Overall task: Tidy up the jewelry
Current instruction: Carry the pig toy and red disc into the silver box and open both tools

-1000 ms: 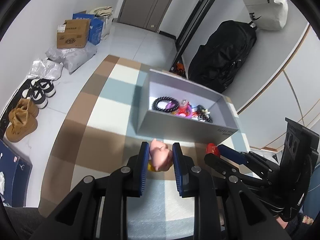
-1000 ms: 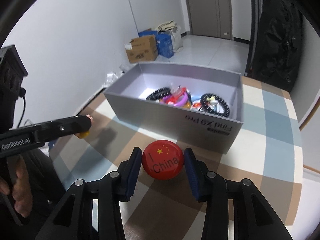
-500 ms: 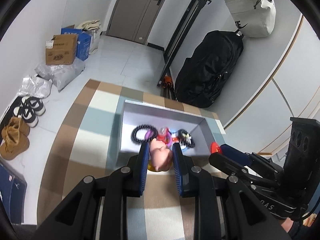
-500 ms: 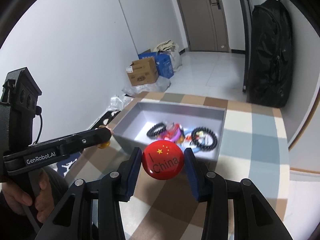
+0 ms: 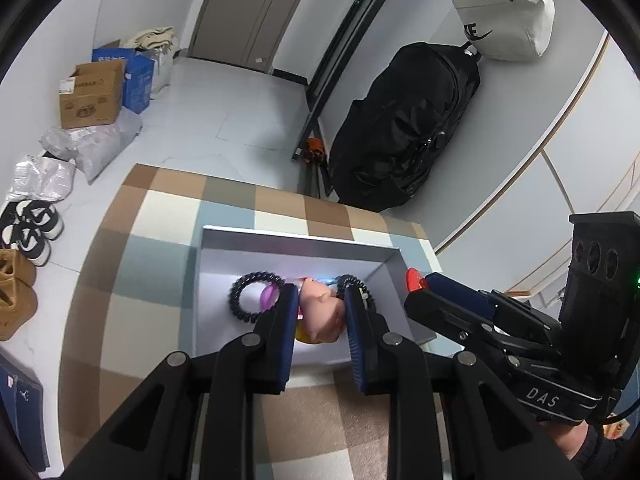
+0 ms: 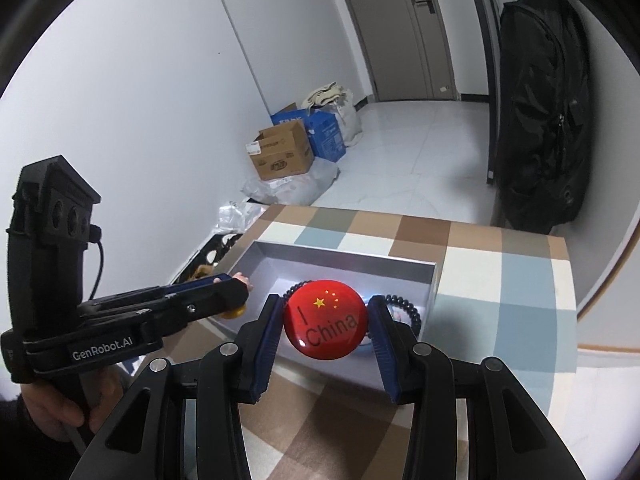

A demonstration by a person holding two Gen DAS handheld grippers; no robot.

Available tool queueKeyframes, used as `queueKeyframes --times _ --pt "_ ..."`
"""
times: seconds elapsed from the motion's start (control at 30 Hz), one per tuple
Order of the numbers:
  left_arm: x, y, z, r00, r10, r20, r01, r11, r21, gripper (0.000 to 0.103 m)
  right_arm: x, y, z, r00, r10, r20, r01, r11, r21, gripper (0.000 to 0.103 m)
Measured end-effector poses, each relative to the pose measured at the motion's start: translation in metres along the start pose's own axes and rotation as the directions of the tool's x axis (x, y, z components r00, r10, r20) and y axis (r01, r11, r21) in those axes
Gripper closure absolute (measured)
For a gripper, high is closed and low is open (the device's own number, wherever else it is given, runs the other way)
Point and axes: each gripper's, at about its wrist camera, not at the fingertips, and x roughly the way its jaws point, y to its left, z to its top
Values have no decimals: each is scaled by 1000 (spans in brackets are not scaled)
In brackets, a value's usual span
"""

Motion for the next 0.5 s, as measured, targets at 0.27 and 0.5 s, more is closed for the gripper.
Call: queueKeyframes --times 0.27,0.5 --pt "15 2 8 1000 10 -20 -10 1000 -12 85 13 -9 9 1000 19 1 -19 1000 13 61" --pt "22 6 10 999 19 -43 -20 999 -32 85 21 -17 7 999 45 -11 -44 998 42 61"
